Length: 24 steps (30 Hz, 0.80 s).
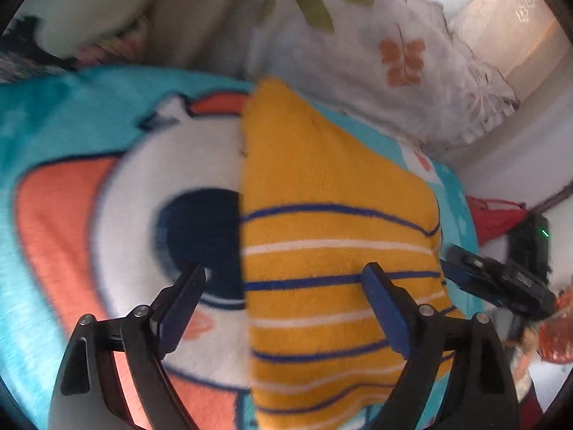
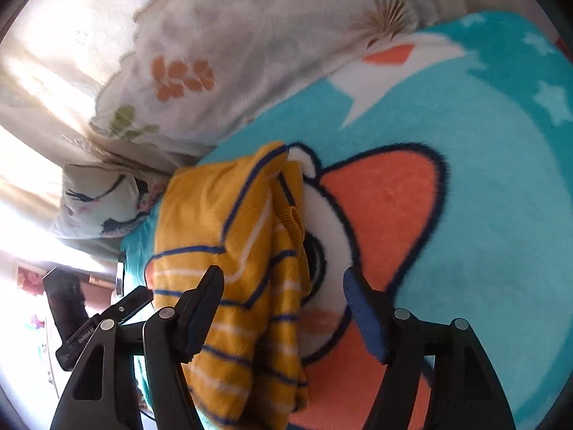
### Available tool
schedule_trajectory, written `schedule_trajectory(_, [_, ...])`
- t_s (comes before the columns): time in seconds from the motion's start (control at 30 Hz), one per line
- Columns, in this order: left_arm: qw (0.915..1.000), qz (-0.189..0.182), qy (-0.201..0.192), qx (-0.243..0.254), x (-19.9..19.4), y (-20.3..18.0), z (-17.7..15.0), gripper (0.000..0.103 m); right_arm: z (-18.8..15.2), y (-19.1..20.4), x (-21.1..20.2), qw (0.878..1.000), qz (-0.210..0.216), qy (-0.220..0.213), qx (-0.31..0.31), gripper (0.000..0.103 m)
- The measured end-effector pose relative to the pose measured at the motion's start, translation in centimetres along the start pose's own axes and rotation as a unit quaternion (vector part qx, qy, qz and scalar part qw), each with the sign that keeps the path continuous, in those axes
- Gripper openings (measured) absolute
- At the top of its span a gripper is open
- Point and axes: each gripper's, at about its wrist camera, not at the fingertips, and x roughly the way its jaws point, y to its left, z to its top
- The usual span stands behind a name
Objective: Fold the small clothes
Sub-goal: 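Lift the hem with the right gripper and fold it over toward the collar, then release the folded sweater with the right gripper and withdraw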
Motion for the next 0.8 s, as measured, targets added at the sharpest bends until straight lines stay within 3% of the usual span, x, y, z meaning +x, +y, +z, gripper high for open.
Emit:
schedule_trajectory(0.1, [0.9966,-0.069,0.045,-0.009,2.9,-0.1,-0.1,0.09,0.3,0.0,3.0,1.0,0.015,0.015,0.012,0.074])
schedule_trajectory(0.13, [0.9965,-0.067,0.048,-0.014,3.3,-0.2,-0.1,0.089,0.3,0.1,3.6,0.999,0.026,0.009,0.02,0.074])
schedule_trajectory(0.17, [0.9966,-0.07,0.04,-0.016,3.0,-0.4,0.0,0.083,0.3,0.2,3.8,0.999,0.043,0.011,0.028,0.067])
schedule_trajectory(0.2, [0.9964,-0.072,0.037,-0.022,2.5,-0.4,0.2,0.072,0.4,0.4,4.4,0.995,0.078,0.03,0.046,0.05])
schedule_trajectory(0.3, [0.9961,-0.083,0.022,-0.021,-0.3,-0.2,0.5,0.049,0.6,2.8,3.9,0.995,0.086,0.031,0.029,0.041])
schedule_trajectory(0.47, [0.9976,-0.062,-0.031,0.002,-6.3,0.2,1.1,0.049,0.9,7.4,2.1,0.99,0.142,0.012,-0.008,0.039])
schedule_trajectory(0.57, [0.9988,-0.026,-0.039,0.014,-7.2,1.3,1.0,0.053,0.5,9.1,3.5,0.988,0.15,0.015,-0.019,0.039])
schedule_trajectory(0.63, [0.9986,0.045,-0.023,0.015,-6.3,2.4,0.9,0.062,-0.2,9.3,5.4,0.993,0.114,0.025,-0.019,0.044])
schedule_trajectory(0.7, [0.9919,0.125,0.008,0.019,-4.5,4.0,0.1,0.062,-1.2,8.7,7.3,0.998,0.043,0.037,-0.017,0.048])
schedule_trajectory(0.8, [0.9956,0.093,0.009,-0.003,-5.4,5.4,-0.8,0.064,-2.0,7.8,6.4,0.999,0.039,0.022,0.011,0.053])
